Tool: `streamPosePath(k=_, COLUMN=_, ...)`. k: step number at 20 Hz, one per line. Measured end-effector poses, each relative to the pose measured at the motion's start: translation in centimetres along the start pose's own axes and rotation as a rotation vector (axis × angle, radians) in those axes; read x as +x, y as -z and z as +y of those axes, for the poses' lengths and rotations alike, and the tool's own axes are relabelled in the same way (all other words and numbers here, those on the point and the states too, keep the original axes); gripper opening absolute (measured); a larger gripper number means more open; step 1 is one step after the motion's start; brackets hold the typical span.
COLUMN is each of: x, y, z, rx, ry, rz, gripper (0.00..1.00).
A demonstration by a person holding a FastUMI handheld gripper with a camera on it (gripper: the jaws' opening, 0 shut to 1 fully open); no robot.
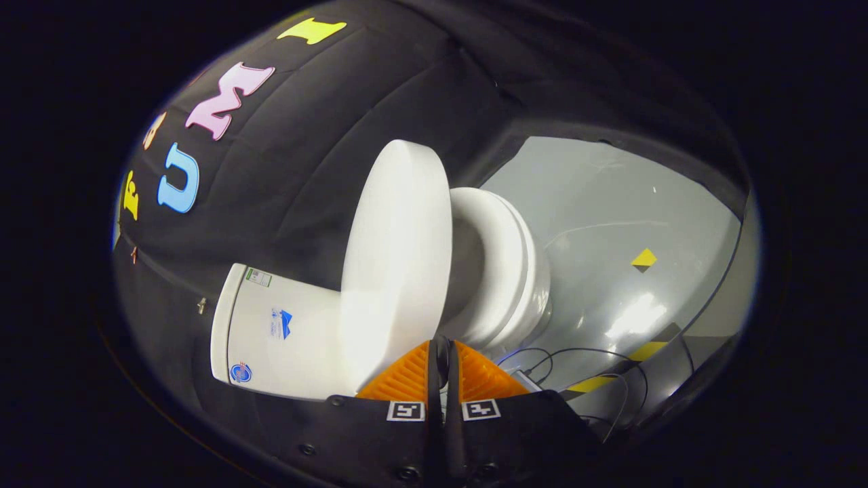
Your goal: Open the toilet lid.
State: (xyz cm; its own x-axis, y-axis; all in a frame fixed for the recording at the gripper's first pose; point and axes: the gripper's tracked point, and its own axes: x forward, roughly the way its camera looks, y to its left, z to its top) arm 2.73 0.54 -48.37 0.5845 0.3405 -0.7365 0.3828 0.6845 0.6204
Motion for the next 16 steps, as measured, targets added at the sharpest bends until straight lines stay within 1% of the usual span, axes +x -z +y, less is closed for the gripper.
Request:
streamPosePath(k=5, x=-2.6, y=-0.5, z=5.1, rx=-0.091, ry=-0.001, rz=-0.04, gripper=0.06)
streamPosePath(k=12, x=-5.1, y=0.1, z=11.2, rx=-0.257, ry=0.086, rz=-0.129, gripper=0.05)
streamPosePath(k=16, x=-6.0, y=0.8, z=14.6, rx=-0.304, ry=0.107, rz=-0.152, gripper=0.06)
